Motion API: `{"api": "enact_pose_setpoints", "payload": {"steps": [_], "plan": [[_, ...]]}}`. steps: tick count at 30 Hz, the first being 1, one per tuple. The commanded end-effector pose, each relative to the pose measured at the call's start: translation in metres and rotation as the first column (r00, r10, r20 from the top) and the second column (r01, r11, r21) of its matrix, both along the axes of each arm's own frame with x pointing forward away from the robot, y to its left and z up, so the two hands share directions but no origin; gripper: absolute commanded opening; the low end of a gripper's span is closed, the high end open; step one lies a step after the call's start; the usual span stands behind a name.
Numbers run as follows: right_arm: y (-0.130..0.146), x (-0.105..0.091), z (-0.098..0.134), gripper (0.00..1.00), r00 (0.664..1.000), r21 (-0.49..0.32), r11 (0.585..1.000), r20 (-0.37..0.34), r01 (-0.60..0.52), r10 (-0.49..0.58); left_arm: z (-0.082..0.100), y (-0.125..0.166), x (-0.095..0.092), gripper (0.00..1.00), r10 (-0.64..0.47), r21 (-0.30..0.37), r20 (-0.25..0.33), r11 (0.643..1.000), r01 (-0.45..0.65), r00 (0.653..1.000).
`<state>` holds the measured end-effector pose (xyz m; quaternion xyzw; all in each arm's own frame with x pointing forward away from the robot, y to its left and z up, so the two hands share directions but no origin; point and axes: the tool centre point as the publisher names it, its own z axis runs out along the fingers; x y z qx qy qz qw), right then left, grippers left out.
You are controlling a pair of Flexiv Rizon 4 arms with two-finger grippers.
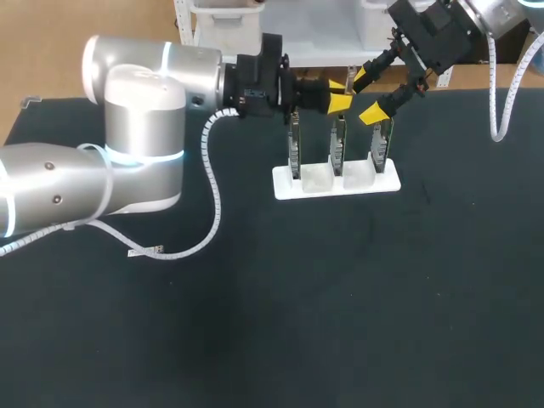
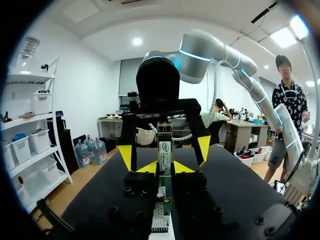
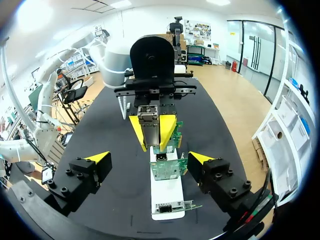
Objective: Pick up the optical module with the left hand, and insert it into the network port with the right hand.
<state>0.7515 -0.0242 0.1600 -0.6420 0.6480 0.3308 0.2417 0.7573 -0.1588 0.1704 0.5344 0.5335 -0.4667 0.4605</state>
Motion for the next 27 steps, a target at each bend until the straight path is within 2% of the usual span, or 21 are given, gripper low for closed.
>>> {"api": "enact_pose_setpoints", "payload": {"steps": [1,27], "plan": [[-0.0002,-0.0021,0.0002,1.00,1.000,0.000,1.000,0.003,0.004,-0.004,-0.0024,-0.0006,-0.0053,0.00,0.014,-0.006,0.003,1.000,-0.014,1.000],[-0.0002,-0.0021,0.0002,1.00,1.000,0.000,1.000,0.003,0.004,-0.004,-0.0017,-0.0010,-0.0106,0.00,0.026,-0.004,0.009,1.000,-0.026,1.000]]}}
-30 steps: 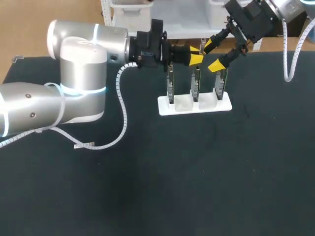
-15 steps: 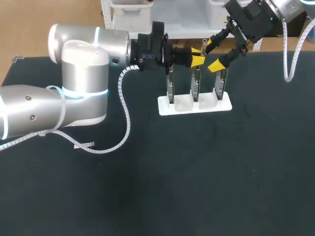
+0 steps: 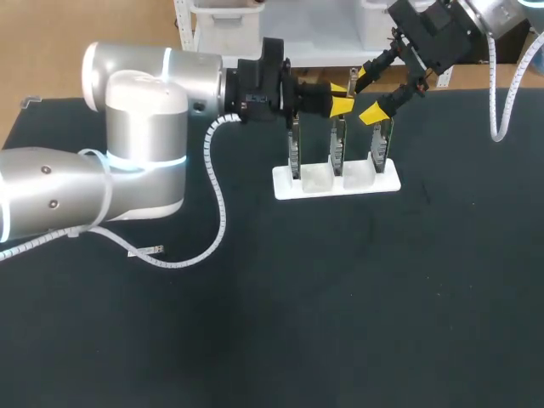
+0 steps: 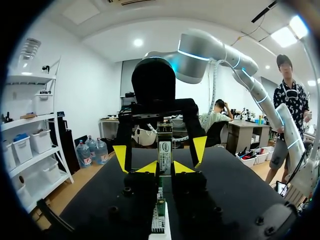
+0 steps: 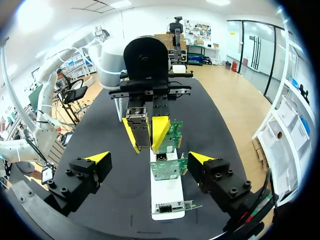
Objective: Pick up the optical module with the left hand, and insert it into the network port with the right hand.
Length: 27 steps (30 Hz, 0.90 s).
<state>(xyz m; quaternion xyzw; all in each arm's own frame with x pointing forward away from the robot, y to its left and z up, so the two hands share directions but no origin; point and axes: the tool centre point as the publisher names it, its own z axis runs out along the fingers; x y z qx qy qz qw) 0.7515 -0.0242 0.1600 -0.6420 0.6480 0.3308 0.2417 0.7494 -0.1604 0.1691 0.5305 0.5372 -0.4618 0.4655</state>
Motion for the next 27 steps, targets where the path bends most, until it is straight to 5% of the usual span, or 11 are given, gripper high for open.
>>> {"api": "enact_pose_setpoints", "payload": {"steps": [1,27], "plan": [[-0.0002,-0.0021,0.0002,1.00,1.000,0.000,1.000,0.003,0.004,-0.004,-0.0003,0.0006,-0.0027,0.00,0.009,-0.004,0.007,1.000,-0.009,1.000],[-0.0002,-0.0021,0.0002,1.00,1.000,0.000,1.000,0.003,0.004,-0.004,-0.0034,0.0013,0.0009,0.00,0.001,-0.012,0.006,1.000,-0.001,1.000]]}}
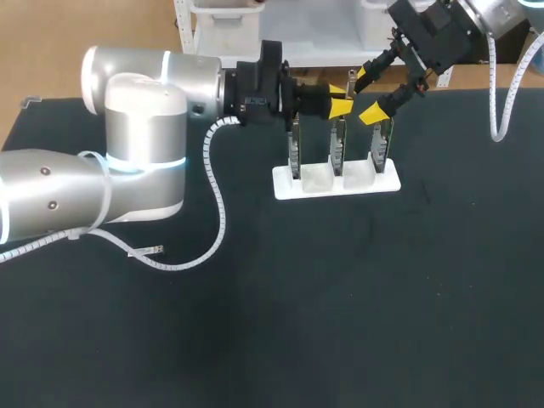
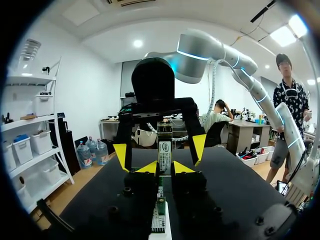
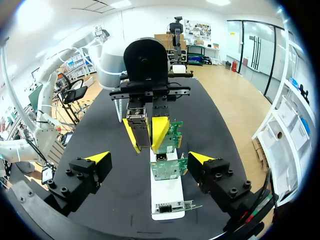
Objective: Pick up the optical module with the left hand, and insert it into the network port with the right hand.
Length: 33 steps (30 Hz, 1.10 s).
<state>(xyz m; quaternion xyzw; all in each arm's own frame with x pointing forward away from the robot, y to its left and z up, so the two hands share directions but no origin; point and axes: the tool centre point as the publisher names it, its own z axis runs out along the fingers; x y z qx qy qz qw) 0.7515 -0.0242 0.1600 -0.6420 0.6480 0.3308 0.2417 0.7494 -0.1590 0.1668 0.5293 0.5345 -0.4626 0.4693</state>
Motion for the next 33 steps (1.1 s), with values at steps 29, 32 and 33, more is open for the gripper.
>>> {"api": "enact_pose_setpoints", "payload": {"steps": [29,32,33], "plan": [[0.000,-0.002,0.000,1.00,1.000,0.000,1.000,0.003,0.004,-0.004,-0.001,0.003,0.012,0.00,-0.026,-0.006,-0.006,1.000,0.026,1.000],[0.000,-0.002,0.000,1.00,1.000,0.000,1.000,0.003,0.004,-0.004,-0.001,0.003,0.012,0.00,-0.025,-0.004,-0.007,1.000,0.025,1.000],[0.000,-0.002,0.000,1.00,1.000,0.000,1.000,0.003,0.004,-0.004,-0.001,0.003,0.012,0.00,-0.024,-0.004,-0.007,1.000,0.024,1.000]]}}
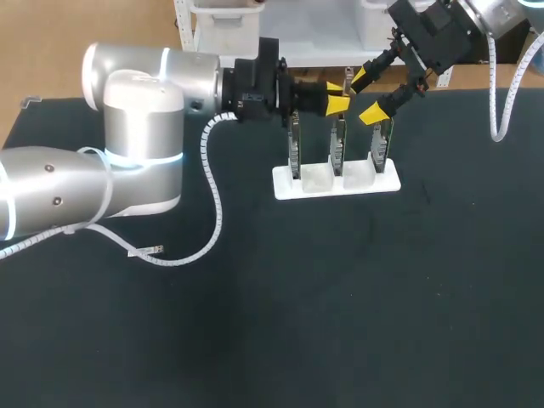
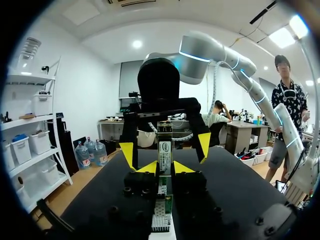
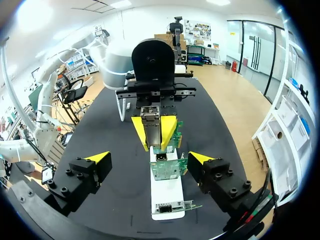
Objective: Pick up the optical module with the left hand, and insert it into the network port with the right hand.
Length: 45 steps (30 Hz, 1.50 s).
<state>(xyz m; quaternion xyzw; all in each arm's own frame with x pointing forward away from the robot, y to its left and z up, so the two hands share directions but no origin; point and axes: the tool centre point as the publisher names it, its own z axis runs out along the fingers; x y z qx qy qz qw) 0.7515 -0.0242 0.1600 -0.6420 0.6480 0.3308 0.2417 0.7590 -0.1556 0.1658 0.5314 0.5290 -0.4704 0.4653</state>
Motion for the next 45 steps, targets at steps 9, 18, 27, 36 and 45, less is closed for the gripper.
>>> {"api": "enact_pose_setpoints", "payload": {"steps": [9,18,27,36,45], "plan": [[0.000,-0.002,0.000,1.00,1.000,0.000,1.000,0.003,0.004,-0.004,0.000,-0.001,0.001,0.00,-0.005,0.001,-0.004,1.000,0.005,1.000],[0.000,-0.002,0.000,1.00,1.000,0.000,1.000,0.003,0.004,-0.004,-0.001,-0.003,0.001,0.00,-0.013,0.001,-0.004,1.000,0.013,1.000],[0.000,-0.002,0.000,1.00,1.000,0.000,1.000,0.003,0.004,-0.004,-0.001,-0.003,0.001,0.00,-0.013,0.001,-0.004,1.000,0.013,1.000],[-0.003,0.003,0.001,1.00,1.000,-0.006,1.000,0.009,0.018,-0.018,-0.001,-0.003,0.001,0.00,-0.013,0.001,-0.004,1.000,0.013,1.000],[-0.013,0.018,0.009,1.00,0.997,-0.007,0.998,0.033,0.065,-0.065,-0.001,-0.003,0.001,0.00,-0.013,0.001,-0.004,1.000,0.013,1.000]]}}
